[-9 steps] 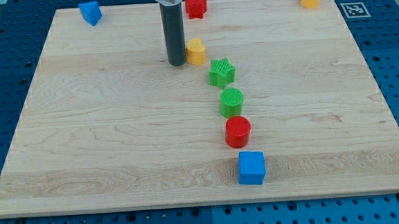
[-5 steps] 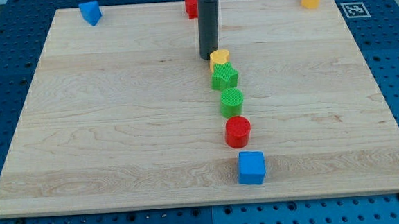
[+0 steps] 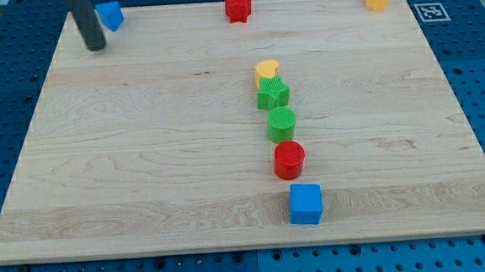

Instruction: Push the blue triangle towards the red star

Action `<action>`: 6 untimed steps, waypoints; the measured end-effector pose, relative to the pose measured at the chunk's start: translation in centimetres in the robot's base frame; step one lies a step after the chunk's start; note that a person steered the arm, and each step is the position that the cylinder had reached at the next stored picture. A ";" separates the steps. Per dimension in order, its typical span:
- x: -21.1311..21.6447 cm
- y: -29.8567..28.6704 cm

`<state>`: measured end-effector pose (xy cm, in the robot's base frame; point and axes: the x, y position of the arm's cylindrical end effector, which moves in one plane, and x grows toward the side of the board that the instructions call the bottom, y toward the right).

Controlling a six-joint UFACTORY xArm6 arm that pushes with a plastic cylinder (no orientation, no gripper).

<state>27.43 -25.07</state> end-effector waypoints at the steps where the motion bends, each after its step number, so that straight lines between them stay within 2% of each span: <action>1: -4.6 -1.4; 2: -8.3 -1.3; 4: -5.9 -0.7; 6: -6.2 4.5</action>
<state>21.19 -20.58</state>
